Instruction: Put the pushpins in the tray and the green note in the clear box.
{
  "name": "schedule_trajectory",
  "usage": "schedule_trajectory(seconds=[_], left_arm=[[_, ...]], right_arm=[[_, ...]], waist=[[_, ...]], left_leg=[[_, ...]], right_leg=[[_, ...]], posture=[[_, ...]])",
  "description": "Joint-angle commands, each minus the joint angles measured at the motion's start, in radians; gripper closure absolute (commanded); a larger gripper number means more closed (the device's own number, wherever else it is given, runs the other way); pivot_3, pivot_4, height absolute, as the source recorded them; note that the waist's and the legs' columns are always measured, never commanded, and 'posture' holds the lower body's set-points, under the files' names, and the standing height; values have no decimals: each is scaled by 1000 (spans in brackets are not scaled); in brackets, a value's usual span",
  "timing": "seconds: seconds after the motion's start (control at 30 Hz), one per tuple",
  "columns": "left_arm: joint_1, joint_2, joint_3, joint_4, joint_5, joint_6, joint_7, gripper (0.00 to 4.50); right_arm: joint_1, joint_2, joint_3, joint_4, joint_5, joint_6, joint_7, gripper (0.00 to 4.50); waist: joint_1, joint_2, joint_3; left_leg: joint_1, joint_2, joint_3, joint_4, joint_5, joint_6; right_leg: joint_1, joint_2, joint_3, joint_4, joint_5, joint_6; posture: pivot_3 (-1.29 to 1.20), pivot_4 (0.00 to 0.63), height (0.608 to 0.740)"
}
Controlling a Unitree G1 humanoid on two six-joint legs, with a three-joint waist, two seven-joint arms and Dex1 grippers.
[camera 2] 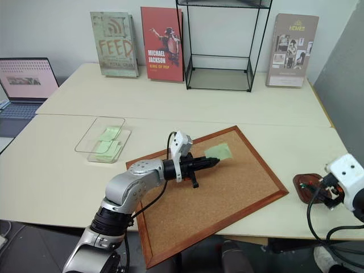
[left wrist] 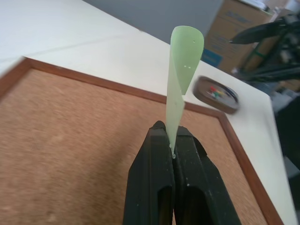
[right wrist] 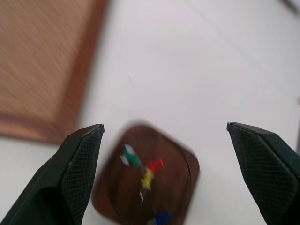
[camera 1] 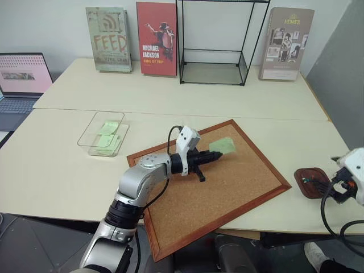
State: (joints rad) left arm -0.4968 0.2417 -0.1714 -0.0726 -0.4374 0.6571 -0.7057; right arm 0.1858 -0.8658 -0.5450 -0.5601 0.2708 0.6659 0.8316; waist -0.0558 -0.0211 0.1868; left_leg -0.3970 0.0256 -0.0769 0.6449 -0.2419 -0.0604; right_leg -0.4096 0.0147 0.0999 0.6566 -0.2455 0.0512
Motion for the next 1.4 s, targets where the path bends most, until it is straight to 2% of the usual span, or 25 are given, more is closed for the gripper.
schedule_trajectory(seconds=[0.03,0.13,0.27,0.37,0.5,0.83,1.13,1.4], left_arm=[[-42,-21,105,-50,85,-51,210,4500],[-50,9,161,-89,141,-65,308,4500],[-56,129,259,-126,234,-35,420,4500],[-73,219,312,-105,264,21,450,4500],[-83,267,347,-57,281,47,476,4500],[-10,357,416,19,346,88,536,4500],[36,377,437,15,355,118,540,4500],[15,348,473,-11,323,177,551,3204]], right_arm=[[-192,-2,104,-104,162,81,0,134],[-337,37,209,-104,222,117,-27,134],[-541,126,392,-78,295,157,-31,134],[-655,188,527,-7,268,119,-14,134],[-724,224,622,60,232,71,5,134],[-759,232,687,117,212,-3,58,134],[-780,252,721,143,188,-42,69,134],[-791,258,729,157,175,-53,78,20]], waist=[[-4,-1,0],[-4,-3,2],[-7,-4,3],[-3,-4,3],[16,-4,3],[22,-4,3],[22,-4,3],[21,-4,3]], left_leg=[[0,0,0,0,0,0],[1,0,0,0,0,0],[1,1,-1,-1,0,0],[-1,1,-1,-2,0,0],[-3,0,-1,-2,0,0],[-3,2,-1,-3,-1,-1],[-3,2,-1,-2,-1,-1],[-3,2,-1,-1,-1,-1]], right_leg=[[0,0,0,0,0,0],[0,0,0,0,0,0],[0,1,-1,1,1,1],[-1,1,-2,1,1,1],[-3,-1,-3,-1,1,1],[-2,-1,-4,-4,1,2],[-2,-1,-4,-2,1,1],[-3,-1,-4,0,1,1]], posture=[[0,150,740],[0,150,740],[0,150,740],[0,150,740],[0,150,740],[0,150,740],[0,150,740],[0,150,740]])
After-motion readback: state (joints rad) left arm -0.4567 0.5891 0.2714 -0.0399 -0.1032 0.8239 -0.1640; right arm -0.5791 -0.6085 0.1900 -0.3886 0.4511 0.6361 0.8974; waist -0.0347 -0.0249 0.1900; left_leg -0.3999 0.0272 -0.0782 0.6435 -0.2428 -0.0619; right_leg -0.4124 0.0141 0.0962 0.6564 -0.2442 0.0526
